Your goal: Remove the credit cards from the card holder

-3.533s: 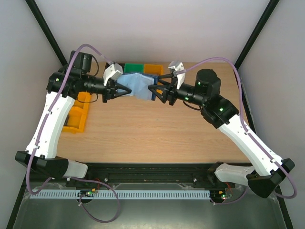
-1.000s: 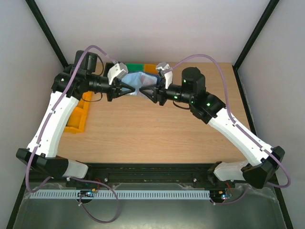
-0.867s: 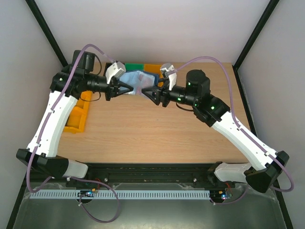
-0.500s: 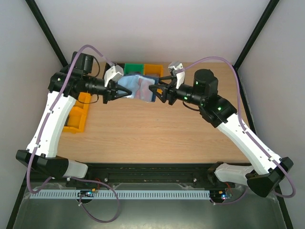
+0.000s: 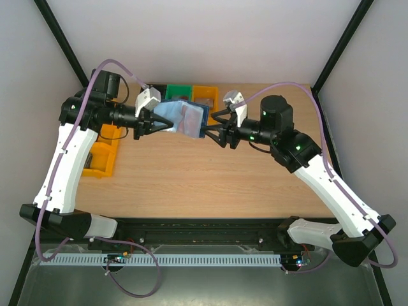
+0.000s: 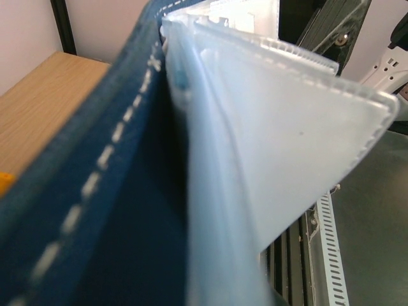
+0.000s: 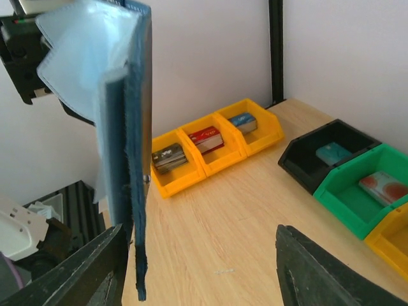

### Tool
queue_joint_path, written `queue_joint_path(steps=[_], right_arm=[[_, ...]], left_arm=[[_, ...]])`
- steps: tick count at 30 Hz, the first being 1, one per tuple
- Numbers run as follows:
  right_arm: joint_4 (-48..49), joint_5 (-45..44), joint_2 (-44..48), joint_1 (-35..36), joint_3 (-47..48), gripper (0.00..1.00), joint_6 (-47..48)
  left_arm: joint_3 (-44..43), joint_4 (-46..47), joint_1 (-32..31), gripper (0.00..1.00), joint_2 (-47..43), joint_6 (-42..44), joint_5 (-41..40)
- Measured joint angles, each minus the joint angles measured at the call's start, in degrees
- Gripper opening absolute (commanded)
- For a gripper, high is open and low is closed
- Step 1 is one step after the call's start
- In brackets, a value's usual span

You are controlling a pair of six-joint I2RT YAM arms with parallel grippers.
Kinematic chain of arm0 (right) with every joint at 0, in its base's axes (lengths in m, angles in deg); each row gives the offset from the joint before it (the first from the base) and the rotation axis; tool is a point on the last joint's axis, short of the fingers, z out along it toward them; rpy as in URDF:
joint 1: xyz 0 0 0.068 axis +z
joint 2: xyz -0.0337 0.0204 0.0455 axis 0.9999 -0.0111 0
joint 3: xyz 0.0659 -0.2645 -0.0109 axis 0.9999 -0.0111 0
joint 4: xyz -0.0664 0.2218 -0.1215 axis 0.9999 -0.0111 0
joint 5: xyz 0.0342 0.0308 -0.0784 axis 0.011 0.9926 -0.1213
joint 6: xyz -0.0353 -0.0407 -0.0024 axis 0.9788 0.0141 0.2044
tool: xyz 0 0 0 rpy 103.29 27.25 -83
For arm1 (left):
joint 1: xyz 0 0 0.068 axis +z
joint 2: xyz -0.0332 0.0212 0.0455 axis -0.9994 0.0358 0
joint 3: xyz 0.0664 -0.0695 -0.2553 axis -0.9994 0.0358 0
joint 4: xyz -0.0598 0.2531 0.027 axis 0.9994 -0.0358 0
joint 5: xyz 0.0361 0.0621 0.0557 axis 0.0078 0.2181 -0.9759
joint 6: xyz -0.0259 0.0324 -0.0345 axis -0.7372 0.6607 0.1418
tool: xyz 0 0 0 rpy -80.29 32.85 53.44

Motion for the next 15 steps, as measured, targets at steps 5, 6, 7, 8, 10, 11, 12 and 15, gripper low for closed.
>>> queue_joint_path(steps=[5,6,7,8,10,11,12,15], right_arm=[[-0.7,2.1,-1.7,0.0,0.0,0.68,0.1],[-0.7,3.1,-2.2,0.0,0.0,0.70,0.2],[-0.7,3.9,-2.4,0.0,0.0,0.73,0.2],[-0.8,5.0,-2.8,0.0,0.0,0.74,0.7],[-1.1,6.6,-2.9,0.0,-0.1,0.76,1.7],[-1.4,7.0,-2.8,0.0,-0.2,0.77,2.3],[-1.6,7.1,-2.7,0.0,-0.4,0.79,3.1],[-3.3,7.2,-2.5,0.0,-0.7,0.80,4.9]], left_arm=[[0.0,0.0,0.0,0.02,0.0,0.2,0.1],[0.0,0.0,0.0,0.02,0.0,0.2,0.2],[0.0,0.0,0.0,0.02,0.0,0.2,0.2],[0.0,0.0,0.0,0.02,0.0,0.2,0.2],[0.0,0.0,0.0,0.02,0.0,0.2,0.2],[0.0,0.0,0.0,0.02,0.0,0.2,0.2],[0.0,0.0,0.0,0.02,0.0,0.2,0.2],[0.0,0.0,0.0,0.02,0.0,0.2,0.2]])
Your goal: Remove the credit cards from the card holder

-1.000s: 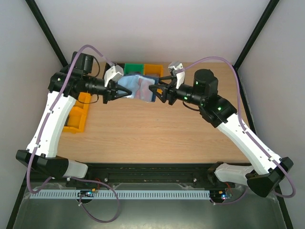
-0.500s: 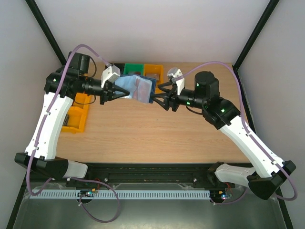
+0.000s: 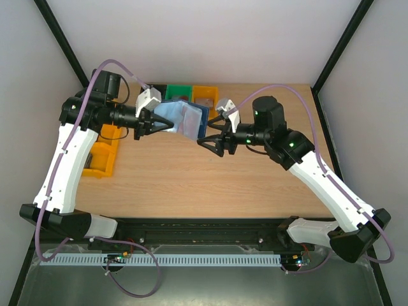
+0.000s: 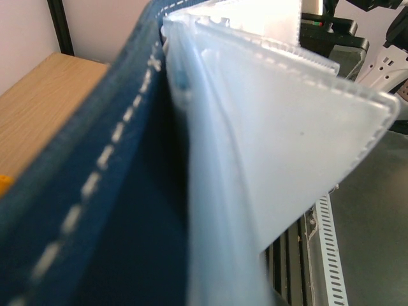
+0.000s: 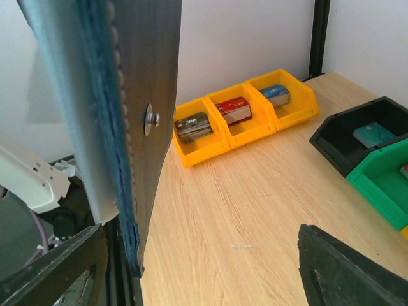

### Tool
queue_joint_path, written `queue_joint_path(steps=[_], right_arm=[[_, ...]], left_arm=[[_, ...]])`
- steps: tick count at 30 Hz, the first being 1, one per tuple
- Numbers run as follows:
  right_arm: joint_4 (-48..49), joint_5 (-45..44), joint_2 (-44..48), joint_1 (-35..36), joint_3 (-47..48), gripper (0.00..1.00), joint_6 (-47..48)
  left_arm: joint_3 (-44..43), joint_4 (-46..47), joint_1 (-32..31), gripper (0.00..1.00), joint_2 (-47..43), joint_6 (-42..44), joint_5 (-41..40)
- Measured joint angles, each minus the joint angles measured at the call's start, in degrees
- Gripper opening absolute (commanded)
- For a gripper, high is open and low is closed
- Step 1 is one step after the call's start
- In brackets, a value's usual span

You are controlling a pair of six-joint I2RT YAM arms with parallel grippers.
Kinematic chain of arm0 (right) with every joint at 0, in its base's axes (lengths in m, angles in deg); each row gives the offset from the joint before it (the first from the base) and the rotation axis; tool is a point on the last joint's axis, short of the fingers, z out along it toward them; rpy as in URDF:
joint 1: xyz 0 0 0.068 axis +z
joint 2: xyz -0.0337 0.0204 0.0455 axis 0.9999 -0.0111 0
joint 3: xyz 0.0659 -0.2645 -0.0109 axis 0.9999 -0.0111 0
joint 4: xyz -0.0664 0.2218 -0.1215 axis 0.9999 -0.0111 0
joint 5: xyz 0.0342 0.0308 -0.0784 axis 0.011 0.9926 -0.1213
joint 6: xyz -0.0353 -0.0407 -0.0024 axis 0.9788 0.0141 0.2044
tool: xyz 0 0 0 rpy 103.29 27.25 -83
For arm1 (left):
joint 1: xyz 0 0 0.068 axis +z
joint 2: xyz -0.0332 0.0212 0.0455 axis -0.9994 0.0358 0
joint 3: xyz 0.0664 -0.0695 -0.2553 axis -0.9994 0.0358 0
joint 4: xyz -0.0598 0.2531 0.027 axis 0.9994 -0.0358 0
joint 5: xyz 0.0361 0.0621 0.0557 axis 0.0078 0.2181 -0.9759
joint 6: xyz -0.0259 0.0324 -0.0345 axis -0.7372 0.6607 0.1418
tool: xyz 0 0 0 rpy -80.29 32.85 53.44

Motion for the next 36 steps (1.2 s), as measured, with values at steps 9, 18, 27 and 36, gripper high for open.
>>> queue_joint_path(steps=[9,18,27,36], right_arm=[[0.0,2.6,0.0,0.0,0.0,0.54,1.9],[2.4,0.9,-0.7,0.0,0.0,0.39,-0.2],[3.7,-1.1,-1.9,0.0,0.1,0.41,-1.6],[5.4,-3.1,-4.5,0.0,2.3,0.44,-3.7]], left_arm=[[0.0,0.0,0.0,0.02,0.0,0.0,0.0],[0.0,0.0,0.0,0.02,0.0,0.0,0.0],[0.0,0.0,0.0,0.02,-0.1,0.2,0.0],[0.0,-0.1,0.0,0.02,-0.4,0.7,0.2]])
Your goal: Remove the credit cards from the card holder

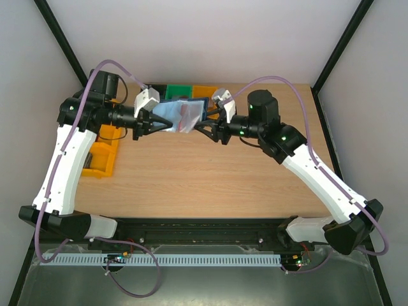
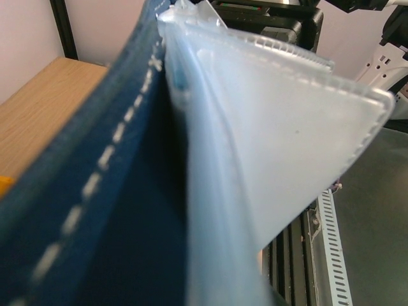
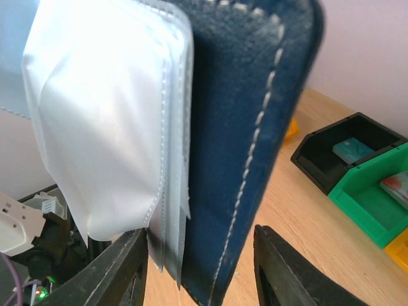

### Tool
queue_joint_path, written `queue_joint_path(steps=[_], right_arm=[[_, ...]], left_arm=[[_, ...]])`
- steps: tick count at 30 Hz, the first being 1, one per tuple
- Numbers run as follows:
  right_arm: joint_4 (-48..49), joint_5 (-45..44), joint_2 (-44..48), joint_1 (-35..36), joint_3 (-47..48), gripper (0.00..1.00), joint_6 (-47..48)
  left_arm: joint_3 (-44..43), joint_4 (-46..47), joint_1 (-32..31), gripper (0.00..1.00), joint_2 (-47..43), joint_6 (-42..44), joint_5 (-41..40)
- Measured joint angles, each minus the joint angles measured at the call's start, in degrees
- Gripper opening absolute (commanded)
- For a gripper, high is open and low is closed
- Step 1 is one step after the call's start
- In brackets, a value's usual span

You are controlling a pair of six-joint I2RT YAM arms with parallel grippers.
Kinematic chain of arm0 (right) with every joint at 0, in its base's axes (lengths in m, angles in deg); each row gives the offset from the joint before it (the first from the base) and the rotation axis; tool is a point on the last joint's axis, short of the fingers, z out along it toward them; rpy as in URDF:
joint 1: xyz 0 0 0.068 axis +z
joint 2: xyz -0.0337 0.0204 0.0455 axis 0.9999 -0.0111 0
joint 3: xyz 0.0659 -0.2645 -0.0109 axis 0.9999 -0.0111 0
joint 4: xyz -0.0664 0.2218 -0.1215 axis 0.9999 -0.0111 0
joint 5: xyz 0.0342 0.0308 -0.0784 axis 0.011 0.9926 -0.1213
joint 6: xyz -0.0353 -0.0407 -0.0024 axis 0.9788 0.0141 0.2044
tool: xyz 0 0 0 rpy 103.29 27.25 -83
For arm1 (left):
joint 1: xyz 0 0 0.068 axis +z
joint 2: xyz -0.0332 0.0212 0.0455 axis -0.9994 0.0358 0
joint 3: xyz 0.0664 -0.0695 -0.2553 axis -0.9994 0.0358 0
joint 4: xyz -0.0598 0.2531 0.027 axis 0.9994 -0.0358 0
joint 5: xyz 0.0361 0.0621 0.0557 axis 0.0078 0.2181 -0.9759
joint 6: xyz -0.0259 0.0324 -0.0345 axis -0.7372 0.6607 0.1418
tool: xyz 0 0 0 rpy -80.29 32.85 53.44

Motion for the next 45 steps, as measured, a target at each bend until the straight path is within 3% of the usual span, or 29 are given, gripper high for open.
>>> queue_joint_path(steps=[20,37,45], right_arm=[[-3.9,-7.1,2.6,-0.1,0.1,0.55,4.4],[-4.5,-7.4,2.4,-0.1,1.5,0.57,3.5],[-2.1,-2.3,0.0,-0.1,1.8,0.56,1.0]], left_arm=[[0.0,-0.8,0.0,0.02,-0.3,1.0,0.0],[0.0,-1.2,0.0,0.02,-0.3,1.2,0.0],[0.0,-1.7,0.0,0.02,-0.3,1.4,0.0]])
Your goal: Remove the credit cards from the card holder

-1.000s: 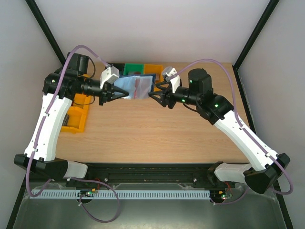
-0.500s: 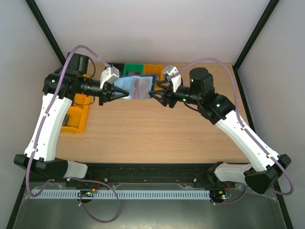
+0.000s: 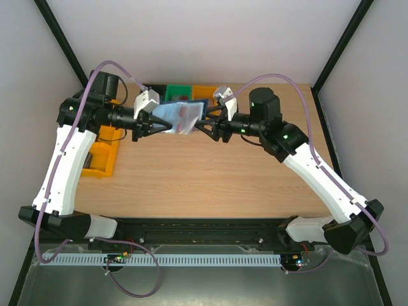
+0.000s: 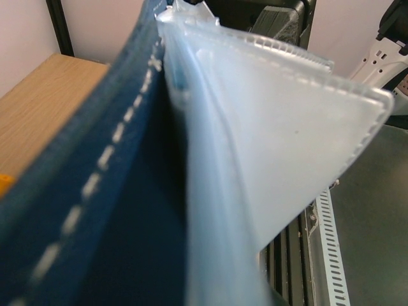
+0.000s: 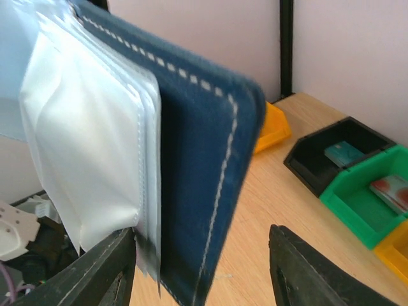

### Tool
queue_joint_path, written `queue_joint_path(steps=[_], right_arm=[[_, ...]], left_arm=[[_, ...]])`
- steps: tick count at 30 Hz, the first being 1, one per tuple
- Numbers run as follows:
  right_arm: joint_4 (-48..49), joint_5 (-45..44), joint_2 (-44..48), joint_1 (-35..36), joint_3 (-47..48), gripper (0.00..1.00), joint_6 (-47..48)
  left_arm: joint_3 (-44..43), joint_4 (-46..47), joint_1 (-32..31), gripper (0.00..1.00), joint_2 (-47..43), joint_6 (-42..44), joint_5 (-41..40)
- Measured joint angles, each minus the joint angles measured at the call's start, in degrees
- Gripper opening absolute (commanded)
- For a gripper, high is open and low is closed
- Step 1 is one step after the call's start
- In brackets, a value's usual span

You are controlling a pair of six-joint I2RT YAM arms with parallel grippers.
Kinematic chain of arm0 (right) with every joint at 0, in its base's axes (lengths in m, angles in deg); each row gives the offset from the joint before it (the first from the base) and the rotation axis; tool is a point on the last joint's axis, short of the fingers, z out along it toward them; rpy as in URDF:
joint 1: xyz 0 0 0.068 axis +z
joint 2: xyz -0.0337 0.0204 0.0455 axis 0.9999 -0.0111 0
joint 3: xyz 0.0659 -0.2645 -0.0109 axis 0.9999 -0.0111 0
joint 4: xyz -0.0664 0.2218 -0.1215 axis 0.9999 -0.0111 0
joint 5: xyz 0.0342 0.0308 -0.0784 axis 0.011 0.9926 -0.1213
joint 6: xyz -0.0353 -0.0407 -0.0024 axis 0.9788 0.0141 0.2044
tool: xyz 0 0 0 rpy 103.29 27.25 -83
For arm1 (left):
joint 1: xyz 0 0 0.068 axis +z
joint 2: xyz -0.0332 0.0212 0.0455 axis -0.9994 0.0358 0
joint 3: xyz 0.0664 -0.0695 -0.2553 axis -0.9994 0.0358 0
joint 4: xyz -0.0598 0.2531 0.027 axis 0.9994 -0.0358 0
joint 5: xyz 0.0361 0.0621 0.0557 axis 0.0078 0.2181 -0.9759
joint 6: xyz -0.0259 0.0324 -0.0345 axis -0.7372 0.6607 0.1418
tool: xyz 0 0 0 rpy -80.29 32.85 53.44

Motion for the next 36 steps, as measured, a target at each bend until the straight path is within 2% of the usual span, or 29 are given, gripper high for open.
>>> queue_joint_path(steps=[12,20,22,23,24,25,26,27,29,30,36], right_arm=[[7.0,4.9,-1.9,2.1,0.0,0.54,-4.2],[10.7,5.7,-2.4,3.5,0.0,0.24,-6.8],[11.1,6.0,-2.7,3.7,0.0,0.17,-7.3],[11.5,6.1,-2.9,3.8,0.0,0.13,-7.6],[11.7,6.2,-3.0,3.9,0.0,0.09,-8.2],[11.9,6.2,-3.1,4.0,0.0,0.04,-8.5],[12.1,6.3,-3.3,4.2,0.0,0.02,-9.2],[12.3,6.2,-3.5,4.3,0.0,0.02,-9.4],[12.5,5.3,-4.2,4.6,0.2,0.02,-10.6],[12.4,4.4,-4.8,4.7,0.4,0.02,-11.1],[11.1,-6.2,-7.8,7.3,3.0,0.02,-15.0]], left_arm=[[0.0,-0.3,0.0,0.02,0.0,0.4,0.0],[0.2,-0.3,0.0,0.02,0.0,0.6,0.2],[0.5,-0.2,0.0,0.06,-0.1,0.3,0.2],[0.5,0.0,0.0,0.10,-0.1,0.1,0.1],[0.7,0.5,0.0,0.19,-0.1,-0.5,-0.1],[1.0,0.9,0.0,0.32,-0.1,-1.0,-0.3],[1.2,1.6,0.0,0.49,-0.1,-1.4,-0.5],[1.4,2.1,0.0,0.72,-0.1,-2.2,-0.9],[1.8,3.1,0.0,0.93,-0.1,-3.2,-1.3],[1.9,3.5,0.0,0.98,-0.1,-3.6,-1.5],[2.3,5.7,0.0,1.00,-0.1,-6.0,-2.6]])
